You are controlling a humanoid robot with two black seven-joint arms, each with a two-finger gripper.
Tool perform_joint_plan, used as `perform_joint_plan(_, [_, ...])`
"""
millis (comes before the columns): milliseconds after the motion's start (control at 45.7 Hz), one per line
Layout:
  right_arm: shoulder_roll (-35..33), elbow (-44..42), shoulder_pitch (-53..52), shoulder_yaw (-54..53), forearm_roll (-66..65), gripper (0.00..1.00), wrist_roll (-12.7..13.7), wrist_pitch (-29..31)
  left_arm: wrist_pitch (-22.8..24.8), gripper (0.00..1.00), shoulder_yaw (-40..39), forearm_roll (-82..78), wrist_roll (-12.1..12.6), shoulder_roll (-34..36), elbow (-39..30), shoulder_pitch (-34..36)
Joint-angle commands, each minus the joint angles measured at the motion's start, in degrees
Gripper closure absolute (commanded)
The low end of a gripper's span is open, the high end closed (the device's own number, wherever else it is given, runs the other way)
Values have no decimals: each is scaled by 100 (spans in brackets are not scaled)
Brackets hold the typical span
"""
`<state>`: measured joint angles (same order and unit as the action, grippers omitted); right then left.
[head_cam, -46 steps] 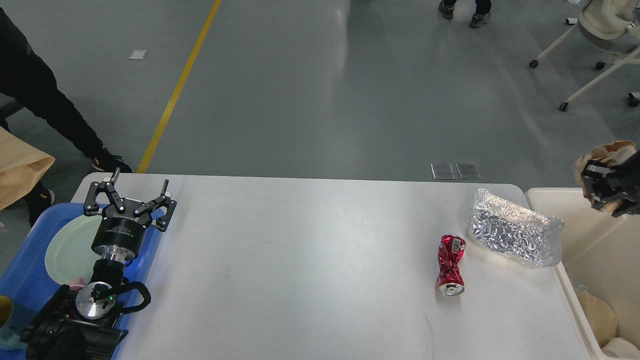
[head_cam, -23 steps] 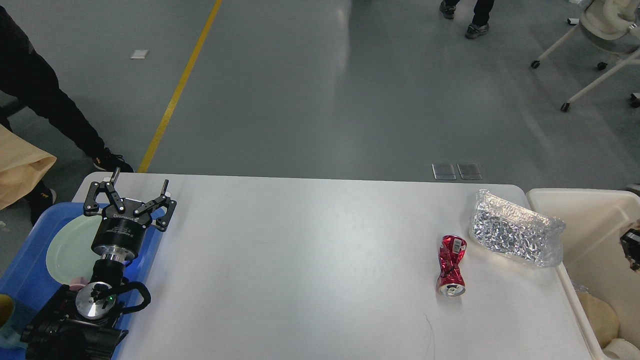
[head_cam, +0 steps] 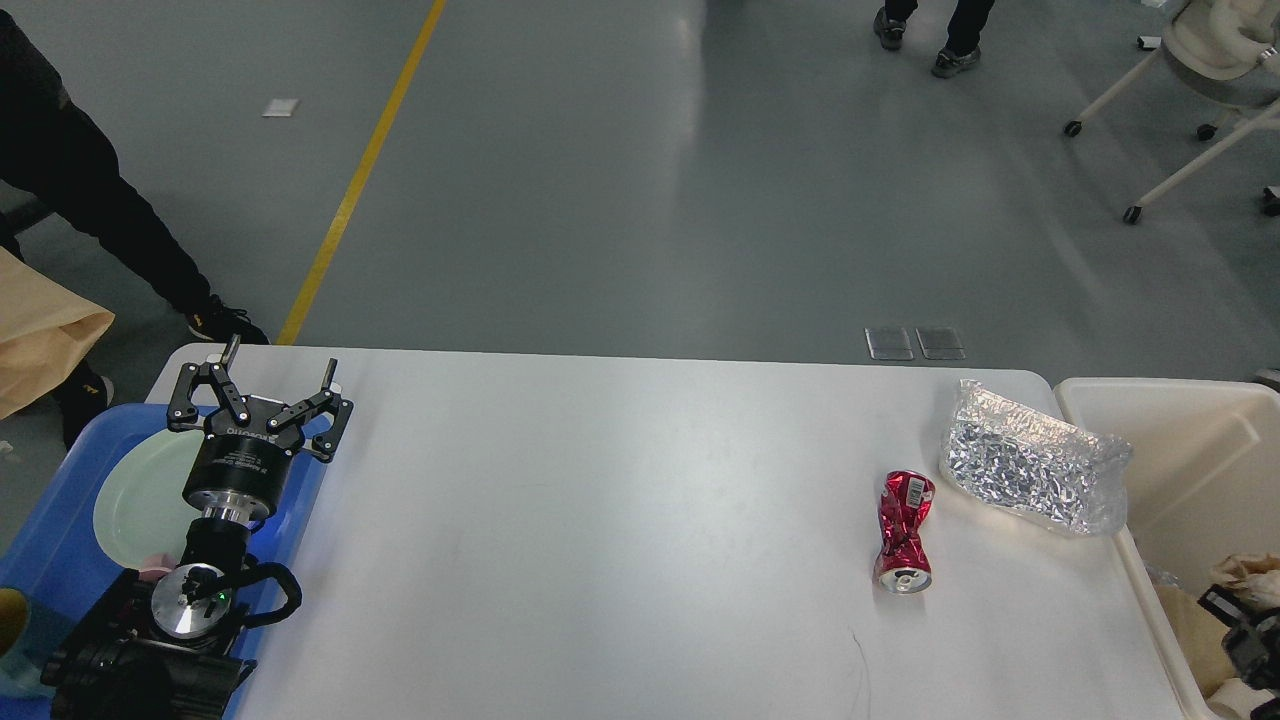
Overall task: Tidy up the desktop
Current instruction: 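Open the right gripper inside the box and hold it there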
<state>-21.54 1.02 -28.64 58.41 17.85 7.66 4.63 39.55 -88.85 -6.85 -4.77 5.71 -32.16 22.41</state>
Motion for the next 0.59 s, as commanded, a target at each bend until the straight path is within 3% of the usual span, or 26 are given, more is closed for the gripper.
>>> perform_joint_plan(0, [106,-129,236,-22,8,100,7,-181,0,4,-1,0,-7,9,0,0])
perform_joint_plan(175, [159,-129,271,-22,8,100,7,-252,0,4,-1,0,-7,0,0,0])
perform_joint_plan(263, [186,-128,262,-14,8,41,7,-348,0,4,-1,0,2,0,0,0])
perform_joint_plan(328, [256,-129,262,-5,8,4,7,-524,0,4,-1,0,-7,0,0,0])
perform_joint_plan(350, [265,-120,254,-13,8,0,7,-594,0,4,-1,0,-7,0,0,0])
perform_joint_plan(569, [238,-102,254,-22,8,0,7,-691,0,4,-1,0,-7,0,8,0])
